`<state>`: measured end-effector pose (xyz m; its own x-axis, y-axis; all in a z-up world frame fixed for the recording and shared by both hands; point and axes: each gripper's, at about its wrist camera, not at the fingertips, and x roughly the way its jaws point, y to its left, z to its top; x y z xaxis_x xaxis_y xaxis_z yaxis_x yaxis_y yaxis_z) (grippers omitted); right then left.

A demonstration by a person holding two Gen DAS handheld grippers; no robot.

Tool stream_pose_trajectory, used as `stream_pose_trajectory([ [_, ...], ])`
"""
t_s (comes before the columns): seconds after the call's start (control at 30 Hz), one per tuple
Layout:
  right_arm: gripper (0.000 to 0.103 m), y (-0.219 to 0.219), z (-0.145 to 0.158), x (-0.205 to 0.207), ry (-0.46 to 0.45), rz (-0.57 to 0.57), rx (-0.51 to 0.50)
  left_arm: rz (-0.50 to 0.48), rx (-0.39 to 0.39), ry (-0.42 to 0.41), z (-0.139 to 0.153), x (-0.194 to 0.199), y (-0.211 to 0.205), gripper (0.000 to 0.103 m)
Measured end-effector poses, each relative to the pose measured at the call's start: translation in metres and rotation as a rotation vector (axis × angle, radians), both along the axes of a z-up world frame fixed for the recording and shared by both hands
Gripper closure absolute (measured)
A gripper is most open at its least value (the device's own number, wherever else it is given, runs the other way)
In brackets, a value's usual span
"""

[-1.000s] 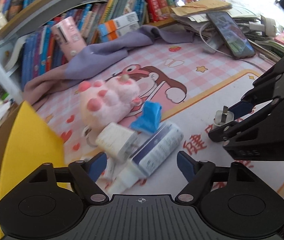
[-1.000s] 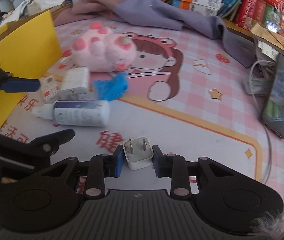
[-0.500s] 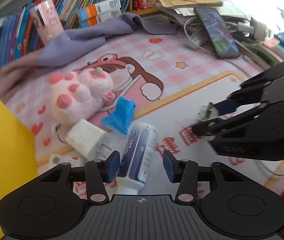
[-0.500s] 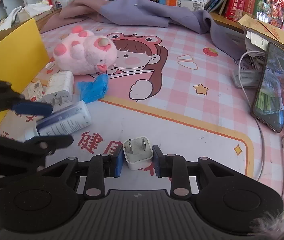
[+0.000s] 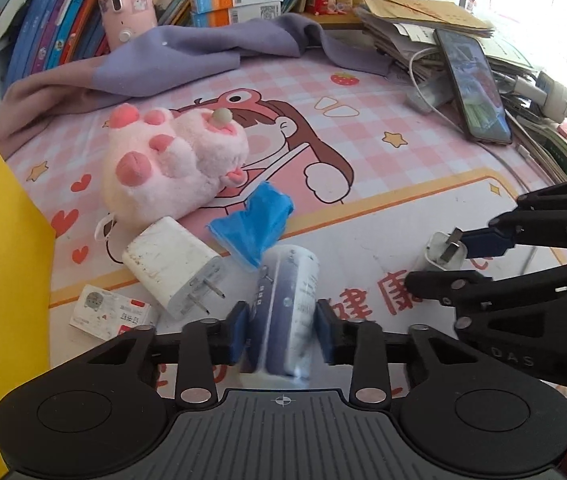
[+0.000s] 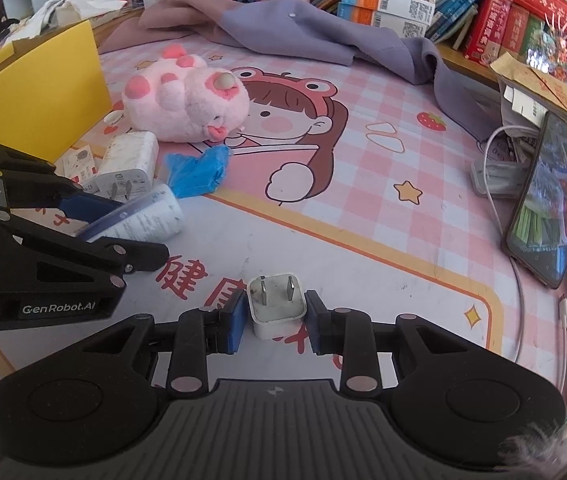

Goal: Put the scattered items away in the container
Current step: 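Grasp the white-and-blue bottle with the left tool while the right tool holds the charger, then carry the bottle and charger toward the yellow box with both tools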

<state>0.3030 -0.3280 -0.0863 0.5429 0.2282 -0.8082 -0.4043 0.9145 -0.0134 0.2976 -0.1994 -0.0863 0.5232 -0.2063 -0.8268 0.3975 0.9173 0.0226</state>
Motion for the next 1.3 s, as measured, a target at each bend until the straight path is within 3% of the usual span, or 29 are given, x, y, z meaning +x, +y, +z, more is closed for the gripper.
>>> stream_pose_trajectory([
  [0.23,0.076,0.000,0.013,-0.006,-0.037,0.011,0.059,0.061,-0.024,0.014,0.008,-0.008,0.007,0.073],
  [0.57,0.076,0.004,0.025,-0.023,-0.050,0.006,0.081,0.092,-0.060,-0.029,0.031,-0.032,0.020,0.072],
  [1.03,0.076,0.025,0.043,-0.068,-0.106,-0.041,0.047,0.044,-0.114,-0.086,0.051,-0.079,0.048,0.072],
  [1.3,0.076,0.041,0.055,-0.109,-0.129,-0.114,0.026,-0.002,-0.142,-0.140,0.066,-0.124,0.079,0.072],
])
